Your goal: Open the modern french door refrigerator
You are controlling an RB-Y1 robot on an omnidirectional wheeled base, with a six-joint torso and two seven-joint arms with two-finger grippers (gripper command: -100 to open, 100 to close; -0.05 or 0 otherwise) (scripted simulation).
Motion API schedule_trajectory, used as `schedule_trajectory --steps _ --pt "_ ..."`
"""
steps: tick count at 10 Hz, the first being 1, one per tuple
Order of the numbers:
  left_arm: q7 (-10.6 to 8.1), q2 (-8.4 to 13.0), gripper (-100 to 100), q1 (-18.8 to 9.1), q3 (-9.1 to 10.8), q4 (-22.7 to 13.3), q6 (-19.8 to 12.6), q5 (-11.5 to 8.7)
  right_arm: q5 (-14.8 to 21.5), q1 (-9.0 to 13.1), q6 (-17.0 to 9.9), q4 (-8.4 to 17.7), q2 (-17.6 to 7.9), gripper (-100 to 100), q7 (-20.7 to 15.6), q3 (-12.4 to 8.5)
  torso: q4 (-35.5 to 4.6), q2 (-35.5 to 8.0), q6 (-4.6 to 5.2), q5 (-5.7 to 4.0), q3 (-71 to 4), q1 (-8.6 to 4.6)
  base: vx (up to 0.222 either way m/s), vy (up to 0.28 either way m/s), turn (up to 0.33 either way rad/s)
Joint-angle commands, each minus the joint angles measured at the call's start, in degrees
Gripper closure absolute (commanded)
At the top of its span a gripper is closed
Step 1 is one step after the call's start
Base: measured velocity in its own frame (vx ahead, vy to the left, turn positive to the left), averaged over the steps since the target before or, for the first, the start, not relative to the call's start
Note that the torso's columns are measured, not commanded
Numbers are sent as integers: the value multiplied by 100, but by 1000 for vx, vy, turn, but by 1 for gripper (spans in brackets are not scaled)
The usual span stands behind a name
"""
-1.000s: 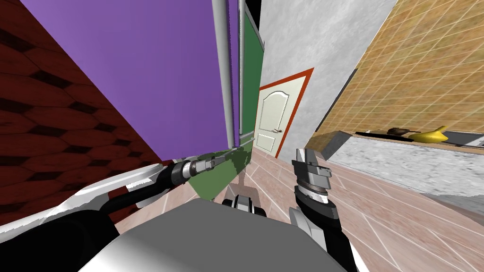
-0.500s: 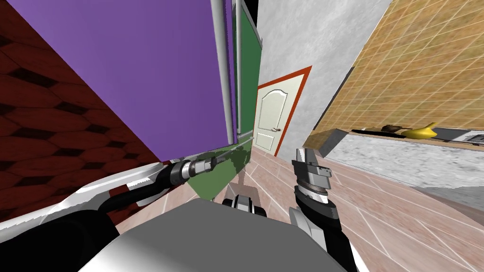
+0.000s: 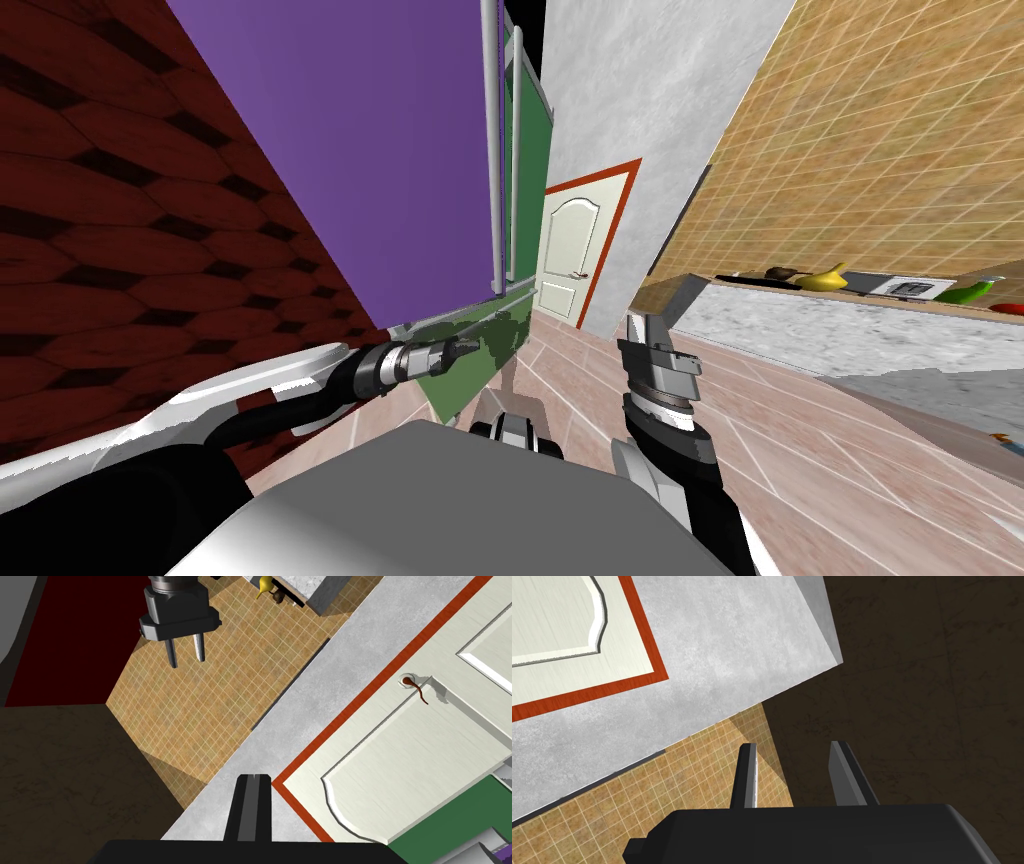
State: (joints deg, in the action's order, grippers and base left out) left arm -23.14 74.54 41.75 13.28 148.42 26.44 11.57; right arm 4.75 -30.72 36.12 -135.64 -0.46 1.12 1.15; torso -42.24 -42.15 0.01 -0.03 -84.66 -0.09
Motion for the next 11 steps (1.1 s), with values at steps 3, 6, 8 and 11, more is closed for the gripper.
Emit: schedule_trajectory --steps 3,6,8,11 --pt "-14 57 -100 9 50 -198 227 -20 0 -1 0 0 0 0 0 0 -1 1 -2 2 1 0 -42 43 -33" --pt "-44 20 -100 -86 121 -519 127 -84 0 -2 1 -1 1 0 0 0 -1 -3 0 0 2 1 33 -20 9" --pt "-107 -26 -100 -249 257 -682 -49 -200 0 -3 1 -1 1 0 0 0 -1 0 -1 2 1 5 102 -44 39" --pt "-254 -42 -100 -530 539 -799 -369 -418 0 -4 1 -1 1 0 0 0 -1 0 -1 1 1 2 155 -61 46"
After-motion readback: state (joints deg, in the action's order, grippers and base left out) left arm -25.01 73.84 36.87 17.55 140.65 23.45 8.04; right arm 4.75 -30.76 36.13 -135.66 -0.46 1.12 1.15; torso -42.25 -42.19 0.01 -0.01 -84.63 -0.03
